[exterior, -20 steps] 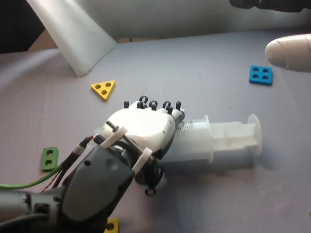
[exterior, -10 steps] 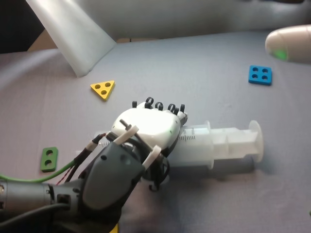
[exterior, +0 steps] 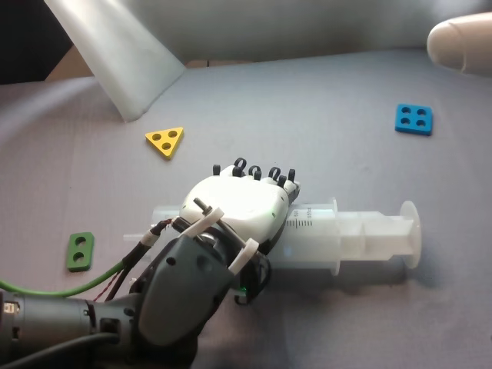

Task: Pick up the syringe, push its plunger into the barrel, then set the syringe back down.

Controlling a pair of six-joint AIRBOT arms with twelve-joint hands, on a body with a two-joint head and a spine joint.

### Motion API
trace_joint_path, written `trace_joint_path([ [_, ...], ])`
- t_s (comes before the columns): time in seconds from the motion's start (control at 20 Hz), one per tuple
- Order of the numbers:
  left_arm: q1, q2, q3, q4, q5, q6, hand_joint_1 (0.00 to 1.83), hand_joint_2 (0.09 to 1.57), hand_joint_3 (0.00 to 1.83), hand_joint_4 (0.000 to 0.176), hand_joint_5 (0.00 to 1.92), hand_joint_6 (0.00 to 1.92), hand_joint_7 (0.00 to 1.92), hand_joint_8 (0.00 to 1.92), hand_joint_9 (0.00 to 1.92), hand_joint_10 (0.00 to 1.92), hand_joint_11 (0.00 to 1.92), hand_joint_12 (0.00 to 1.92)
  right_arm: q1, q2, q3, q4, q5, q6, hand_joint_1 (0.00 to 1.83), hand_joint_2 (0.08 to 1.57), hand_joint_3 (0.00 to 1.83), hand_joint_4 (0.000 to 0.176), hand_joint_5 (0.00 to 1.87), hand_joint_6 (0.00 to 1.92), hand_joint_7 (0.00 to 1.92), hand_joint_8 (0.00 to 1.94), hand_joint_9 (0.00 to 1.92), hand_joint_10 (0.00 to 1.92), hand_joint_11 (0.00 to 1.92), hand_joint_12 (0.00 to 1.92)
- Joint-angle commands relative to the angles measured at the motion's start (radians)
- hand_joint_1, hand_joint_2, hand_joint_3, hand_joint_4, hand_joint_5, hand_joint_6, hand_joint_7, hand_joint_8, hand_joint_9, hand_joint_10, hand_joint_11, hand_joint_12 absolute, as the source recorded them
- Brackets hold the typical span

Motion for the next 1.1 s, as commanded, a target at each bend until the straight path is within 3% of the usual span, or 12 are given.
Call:
trace_joint_path([
  [0.0,0.014,-0.014,0.013,0.018,-0.007,0.002,1.35,0.99,0.01,0.000,0.28,0.00,0.31,0.00,0.31,0.00,0.12,0.64,0.021,0.002,-0.006,0.014,0.020,0.006,0.00,1.41,0.00,0.000,0.20,0.00,0.18,0.00,0.13,0.00,0.00,0.36],
  [0.25,0.014,-0.017,0.014,0.019,-0.007,0.002,1.35,0.98,0.00,0.000,0.30,0.01,0.33,0.01,0.33,0.02,0.16,0.64,0.026,0.010,-0.006,0.014,-0.009,0.010,0.00,1.41,0.00,0.000,0.18,0.00,0.15,0.00,0.11,0.00,0.00,0.27],
  [0.5,0.017,-0.020,0.015,0.016,-0.006,0.000,1.36,0.98,0.00,0.000,0.30,0.00,0.32,0.00,0.33,0.01,0.16,0.64,0.027,0.017,-0.006,0.014,-0.023,0.100,0.00,1.41,0.00,0.000,0.23,0.01,0.20,0.01,0.16,0.01,0.00,0.41],
  [0.65,0.017,-0.020,0.016,0.017,-0.006,-0.004,1.22,1.11,0.00,0.000,0.43,0.00,0.48,0.01,0.50,0.01,0.29,0.61,0.028,0.034,-0.003,0.014,-0.026,0.210,0.00,1.41,0.00,0.000,0.20,0.01,0.18,0.00,0.13,0.01,0.00,0.35],
  [0.7,0.016,-0.019,0.016,0.017,-0.005,-0.005,1.23,1.13,0.00,0.000,0.60,0.02,0.66,0.02,0.67,0.02,0.45,0.51,0.031,0.034,-0.003,0.014,-0.026,0.210,0.00,1.41,0.00,0.000,0.16,0.00,0.14,0.00,0.10,0.01,0.00,0.24],
  [0.75,0.015,-0.019,0.016,0.017,-0.005,-0.006,1.23,1.14,0.00,0.000,0.69,0.01,0.78,0.02,0.79,0.02,0.58,0.41,0.031,0.034,-0.002,0.014,-0.026,0.210,0.00,1.41,0.00,0.000,0.20,0.01,0.18,0.00,0.13,0.01,0.00,0.36],
  [0.8,0.015,-0.019,0.015,0.017,-0.005,-0.007,1.22,1.15,0.00,0.000,0.79,0.01,0.91,0.01,0.92,0.01,0.70,0.36,0.030,0.034,-0.001,0.014,-0.026,0.210,0.00,1.40,0.00,0.000,0.18,0.01,0.15,0.00,0.12,0.00,0.00,0.30],
  [0.85,0.014,-0.019,0.015,0.017,-0.005,-0.008,1.34,1.12,0.01,0.000,0.78,0.94,1.04,0.62,0.94,0.92,0.82,0.31,0.027,0.035,0.000,0.014,-0.026,0.210,0.00,1.41,0.00,0.000,0.19,0.01,0.16,0.01,0.12,0.00,0.00,0.29],
  [0.9,0.014,-0.019,0.015,0.016,-0.005,-0.008,1.37,1.12,0.00,0.000,0.82,1.09,1.03,0.81,0.92,1.15,0.87,0.32,0.023,0.036,0.004,0.014,-0.026,0.210,0.00,1.41,0.00,0.000,0.19,0.01,0.17,0.01,0.12,0.01,0.00,0.28],
  [0.95,0.014,-0.019,0.015,0.016,-0.005,-0.008,1.38,1.10,0.00,0.000,0.93,0.86,1.04,0.90,0.98,1.15,0.95,0.49,0.020,0.036,0.008,0.014,-0.026,0.212,0.00,1.41,0.00,0.000,0.21,0.01,0.19,0.01,0.14,0.01,0.00,0.33],
  [1.0,0.014,-0.019,0.015,0.017,-0.005,-0.008,1.38,1.10,0.00,0.000,0.93,0.86,1.04,0.90,0.98,1.15,0.95,0.49,0.018,0.036,0.011,0.014,-0.026,0.213,0.00,1.41,0.00,0.000,0.21,0.01,0.19,0.01,0.14,0.01,0.00,0.33],
  [1.05,0.014,-0.019,0.015,0.017,-0.005,-0.008,1.38,1.09,0.00,0.000,0.96,0.80,1.05,0.92,0.96,1.17,0.89,0.70,0.016,0.037,0.014,0.014,-0.026,0.222,0.00,1.40,0.00,0.000,0.18,0.01,0.16,0.00,0.12,0.01,0.00,0.26],
])
